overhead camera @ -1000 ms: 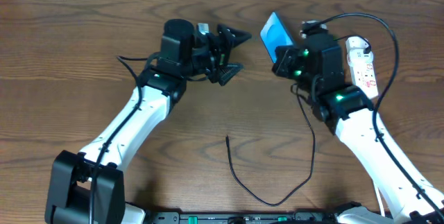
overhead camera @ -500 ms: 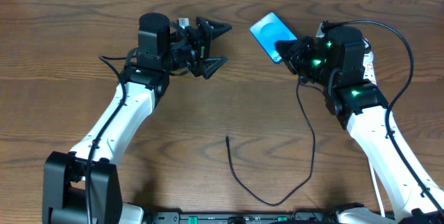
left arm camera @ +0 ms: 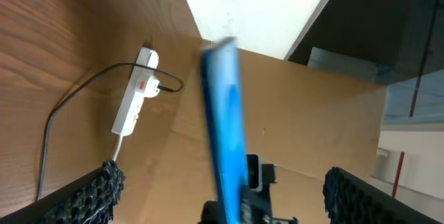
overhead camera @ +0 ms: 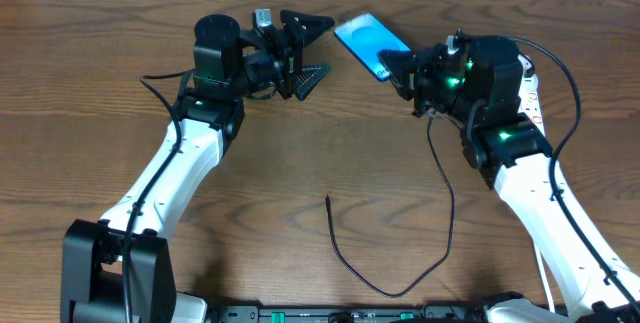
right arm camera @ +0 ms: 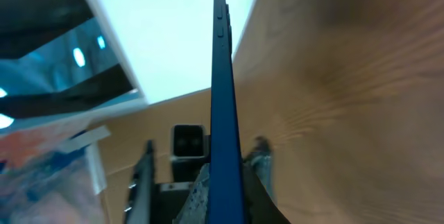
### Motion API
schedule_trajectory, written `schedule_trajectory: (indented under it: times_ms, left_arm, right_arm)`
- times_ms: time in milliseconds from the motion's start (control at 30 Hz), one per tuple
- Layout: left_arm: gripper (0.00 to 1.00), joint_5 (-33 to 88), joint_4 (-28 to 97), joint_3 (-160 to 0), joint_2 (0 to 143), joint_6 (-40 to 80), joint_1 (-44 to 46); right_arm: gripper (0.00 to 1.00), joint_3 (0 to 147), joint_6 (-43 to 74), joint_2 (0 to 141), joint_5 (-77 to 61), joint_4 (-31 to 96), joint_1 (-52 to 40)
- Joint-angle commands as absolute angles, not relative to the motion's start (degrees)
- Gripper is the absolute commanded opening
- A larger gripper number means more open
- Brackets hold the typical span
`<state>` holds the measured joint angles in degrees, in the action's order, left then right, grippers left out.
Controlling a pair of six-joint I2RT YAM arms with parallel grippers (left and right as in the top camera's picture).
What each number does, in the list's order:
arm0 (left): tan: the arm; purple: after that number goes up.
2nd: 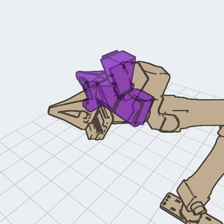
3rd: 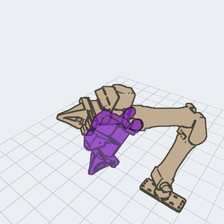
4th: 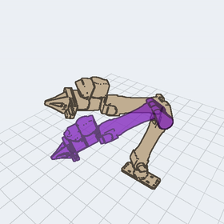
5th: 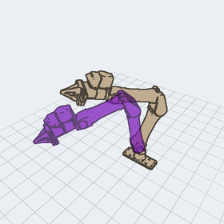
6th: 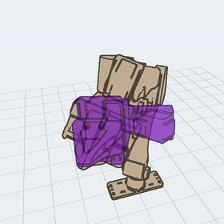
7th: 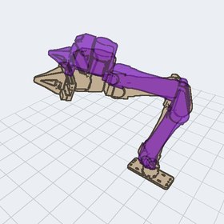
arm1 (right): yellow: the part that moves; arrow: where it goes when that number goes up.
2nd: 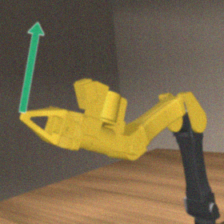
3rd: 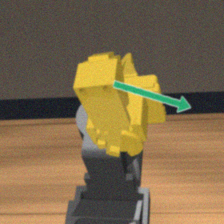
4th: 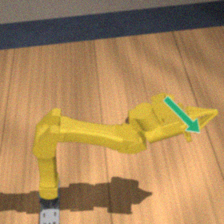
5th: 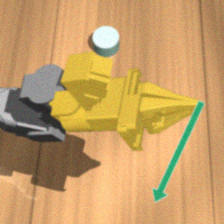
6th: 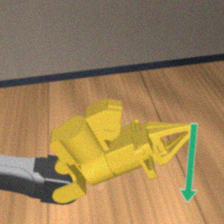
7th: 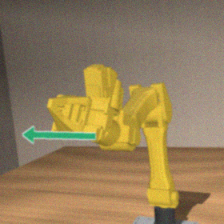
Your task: Plug charger to phone and switch on socket
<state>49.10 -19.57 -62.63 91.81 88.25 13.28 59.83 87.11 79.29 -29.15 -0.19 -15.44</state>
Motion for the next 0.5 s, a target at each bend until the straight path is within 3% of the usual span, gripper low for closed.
schedule_trajectory:
  times_ms: [0,467]
  left_arm:
    - [0.93,47.94,-19.86,-62.89,90.65,90.70,13.15]
    - [0.94,45.32,-19.88,-62.89,90.65,94.85,13.30]
  right_arm:
    - [0.02,60.90,89.45,78.87,-29.91,-2.79,-17.12]
    - [0.01,60.90,93.06,78.87,-26.48,-5.43,-23.33]
